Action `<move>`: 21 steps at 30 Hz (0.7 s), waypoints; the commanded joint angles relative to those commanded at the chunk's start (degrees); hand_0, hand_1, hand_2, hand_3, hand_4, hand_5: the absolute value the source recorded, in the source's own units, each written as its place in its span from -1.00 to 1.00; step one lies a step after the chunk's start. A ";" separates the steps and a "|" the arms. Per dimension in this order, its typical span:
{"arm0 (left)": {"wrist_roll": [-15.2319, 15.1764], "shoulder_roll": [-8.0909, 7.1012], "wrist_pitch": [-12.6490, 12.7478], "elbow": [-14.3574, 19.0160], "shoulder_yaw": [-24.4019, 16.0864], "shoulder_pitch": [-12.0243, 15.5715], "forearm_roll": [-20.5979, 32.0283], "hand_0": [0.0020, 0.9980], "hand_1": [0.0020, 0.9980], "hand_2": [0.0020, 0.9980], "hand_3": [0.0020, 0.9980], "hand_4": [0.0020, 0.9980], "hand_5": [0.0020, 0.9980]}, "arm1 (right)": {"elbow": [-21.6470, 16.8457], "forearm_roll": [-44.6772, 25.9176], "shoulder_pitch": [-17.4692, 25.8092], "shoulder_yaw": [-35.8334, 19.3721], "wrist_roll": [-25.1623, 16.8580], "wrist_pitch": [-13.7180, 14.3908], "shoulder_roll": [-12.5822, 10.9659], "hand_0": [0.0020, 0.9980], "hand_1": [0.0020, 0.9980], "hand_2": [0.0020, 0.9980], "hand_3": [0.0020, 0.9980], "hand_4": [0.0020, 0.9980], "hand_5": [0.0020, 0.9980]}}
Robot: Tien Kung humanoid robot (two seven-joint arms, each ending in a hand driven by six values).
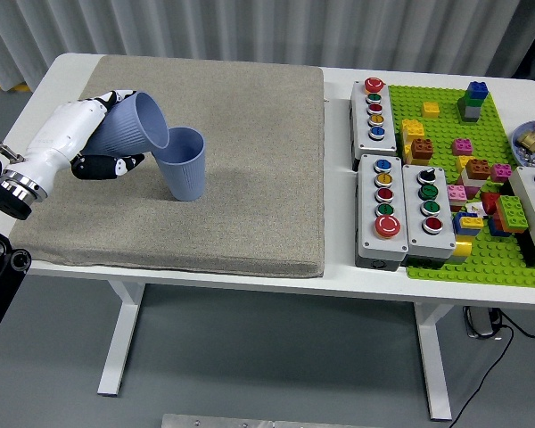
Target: Pick cup pour cup place
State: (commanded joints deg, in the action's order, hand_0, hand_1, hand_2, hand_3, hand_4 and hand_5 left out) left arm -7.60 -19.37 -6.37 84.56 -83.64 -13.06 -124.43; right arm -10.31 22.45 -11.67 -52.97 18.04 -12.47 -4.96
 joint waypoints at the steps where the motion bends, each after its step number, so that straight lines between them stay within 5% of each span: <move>1: 0.05 0.00 -0.03 0.07 0.05 -0.04 -0.56 0.01 0.14 0.57 0.35 -0.04 -1.00 | 0.00 0.01 0.00 -0.02 -0.01 0.01 0.00 0.50 0.40 0.50 0.21 -0.76 -0.48; 9: 0.35 0.07 0.11 0.20 0.66 -0.66 -5.56 0.01 0.14 0.57 0.34 -0.04 -1.00 | 0.00 -0.15 -0.09 0.02 -0.09 0.04 -0.05 0.50 0.40 0.50 0.21 -0.76 -0.49; 21: 0.44 0.44 0.18 -0.24 0.72 -1.24 -5.57 0.01 0.14 0.57 0.34 -0.04 -0.99 | 0.00 -0.19 -0.09 0.02 -0.11 0.08 -0.04 0.50 0.40 0.50 0.21 -0.76 -0.49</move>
State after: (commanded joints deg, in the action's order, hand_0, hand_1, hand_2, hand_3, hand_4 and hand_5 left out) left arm -7.16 -18.93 -6.19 84.31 -82.92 -14.29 -130.00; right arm -10.31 22.26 -11.76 -52.95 17.93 -12.39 -5.00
